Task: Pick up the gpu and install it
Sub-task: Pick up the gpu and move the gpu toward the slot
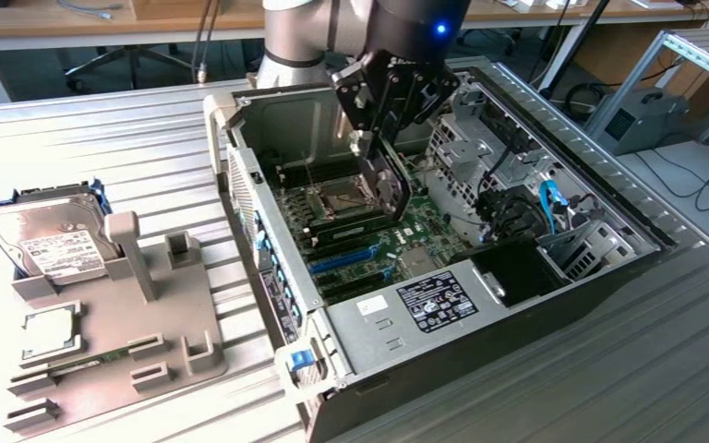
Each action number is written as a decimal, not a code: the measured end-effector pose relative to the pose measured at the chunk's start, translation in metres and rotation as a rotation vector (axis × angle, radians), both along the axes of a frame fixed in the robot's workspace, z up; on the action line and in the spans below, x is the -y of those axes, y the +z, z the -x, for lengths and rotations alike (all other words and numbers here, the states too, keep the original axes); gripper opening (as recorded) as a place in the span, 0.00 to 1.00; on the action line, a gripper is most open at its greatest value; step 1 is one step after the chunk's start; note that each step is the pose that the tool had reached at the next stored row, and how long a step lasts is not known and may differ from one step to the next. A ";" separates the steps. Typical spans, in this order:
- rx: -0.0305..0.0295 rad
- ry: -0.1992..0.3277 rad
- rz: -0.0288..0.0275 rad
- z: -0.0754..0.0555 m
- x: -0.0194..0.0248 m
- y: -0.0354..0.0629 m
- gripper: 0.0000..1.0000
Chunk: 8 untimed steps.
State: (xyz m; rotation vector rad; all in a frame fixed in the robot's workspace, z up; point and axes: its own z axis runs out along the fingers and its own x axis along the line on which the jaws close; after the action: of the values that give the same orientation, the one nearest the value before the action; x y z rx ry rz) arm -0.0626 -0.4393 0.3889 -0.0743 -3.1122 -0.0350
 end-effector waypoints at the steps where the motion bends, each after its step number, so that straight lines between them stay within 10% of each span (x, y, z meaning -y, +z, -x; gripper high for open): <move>1: 0.0000 0.000 0.0002 -0.001 0.0000 -0.0008 0.26; 8: 0.0000 0.000 0.0032 -0.014 -0.0001 -0.0106 0.26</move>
State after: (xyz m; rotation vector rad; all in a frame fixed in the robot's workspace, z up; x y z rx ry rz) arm -0.0490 -0.4393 0.3783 -0.0745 -3.1123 -0.0301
